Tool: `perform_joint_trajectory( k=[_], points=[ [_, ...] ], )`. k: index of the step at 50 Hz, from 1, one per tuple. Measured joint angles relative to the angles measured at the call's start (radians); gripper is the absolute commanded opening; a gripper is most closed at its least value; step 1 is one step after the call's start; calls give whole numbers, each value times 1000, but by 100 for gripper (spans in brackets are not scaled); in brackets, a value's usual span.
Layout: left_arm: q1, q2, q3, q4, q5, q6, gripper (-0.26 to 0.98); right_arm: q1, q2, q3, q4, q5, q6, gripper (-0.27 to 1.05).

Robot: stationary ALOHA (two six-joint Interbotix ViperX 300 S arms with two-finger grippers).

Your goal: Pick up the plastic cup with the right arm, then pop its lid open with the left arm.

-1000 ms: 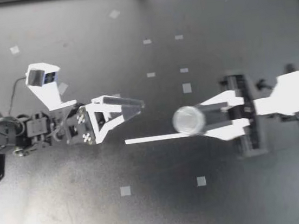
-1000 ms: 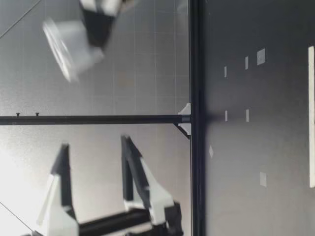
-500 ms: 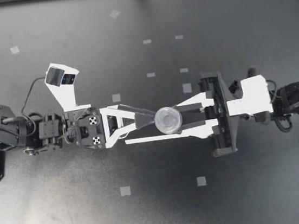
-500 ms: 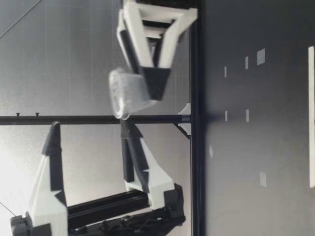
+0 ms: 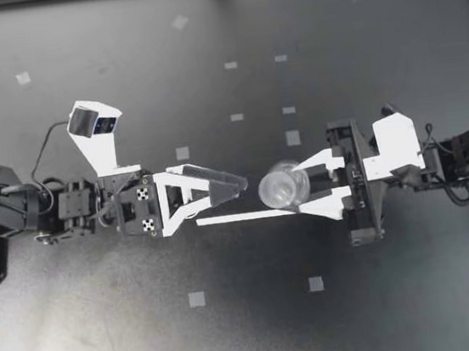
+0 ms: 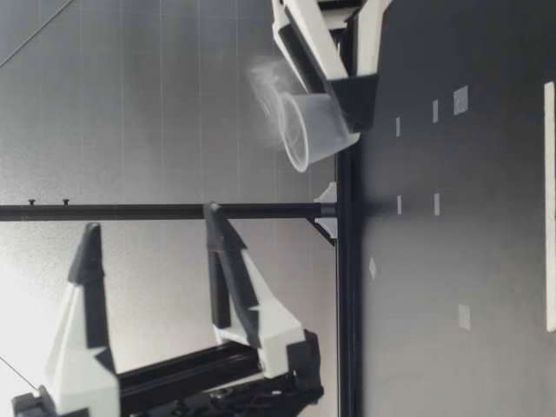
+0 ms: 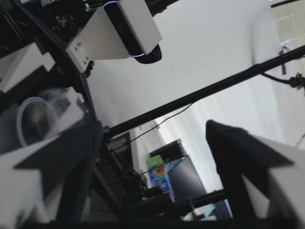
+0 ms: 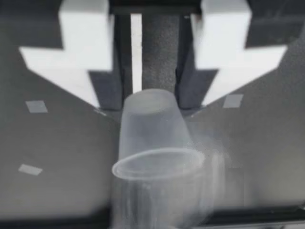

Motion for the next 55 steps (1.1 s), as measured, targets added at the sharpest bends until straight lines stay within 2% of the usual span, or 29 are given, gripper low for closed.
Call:
perform_joint_trajectory(
  k=[9, 24, 35, 55],
  points=[
    [0, 0, 31, 2, 0, 179, 79, 0, -48, 0, -11, 2, 17, 13],
    [2, -14, 84, 2, 0, 808, 79, 2, -132, -15, -32, -3, 87, 13],
    [2, -14, 104, 0, 0, 1103, 79, 0, -137, -15, -32, -41, 127, 13],
    [2, -12, 106, -5, 0, 1140, 79, 5, -118, -18, -35, -46, 130, 13]
  ],
)
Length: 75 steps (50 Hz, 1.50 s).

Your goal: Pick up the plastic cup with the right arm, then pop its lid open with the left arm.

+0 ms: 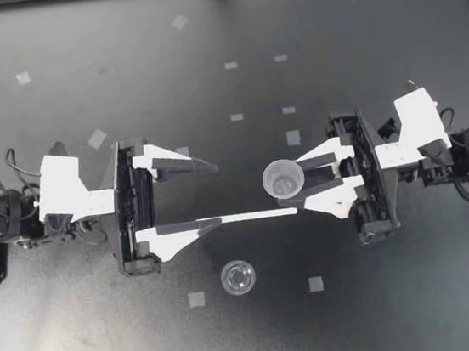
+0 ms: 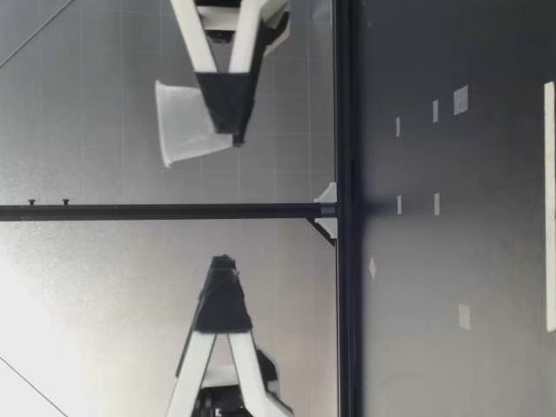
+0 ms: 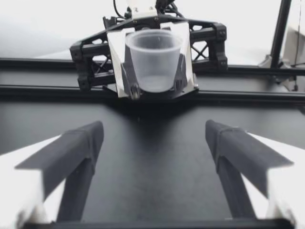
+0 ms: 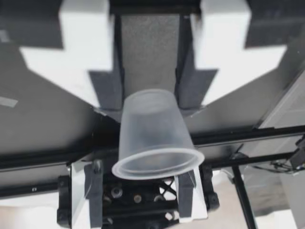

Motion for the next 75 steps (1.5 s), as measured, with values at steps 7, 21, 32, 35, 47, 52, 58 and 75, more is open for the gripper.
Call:
perform_joint_trajectory(
  k=[7, 21, 32, 35, 47, 52, 58, 75],
  points=[
    [2, 0, 0, 0, 0, 0, 79, 2, 2, -3, 0, 2, -2, 13],
    [2, 8, 0, 0, 0, 0, 79, 2, 2, -3, 0, 6, -2, 13],
    [2, 8, 0, 0, 0, 0, 79, 2, 2, -3, 0, 8, -2, 13],
    [2, 8, 0, 0, 0, 0, 79, 2, 2, -3, -2, 11, -2, 13],
    [0, 8, 0, 0, 0, 0, 79, 3, 2, -5, -3, 18, -2, 13],
    [2, 8, 0, 0, -2, 0, 79, 3, 2, -6, -6, 18, -2, 13],
    [2, 9, 0, 0, 0, 0, 79, 3, 2, -8, -9, 20, -2, 13],
    [0, 18, 0, 2, 0, 2, 79, 3, 3, -9, -9, 28, -2, 13]
  ],
)
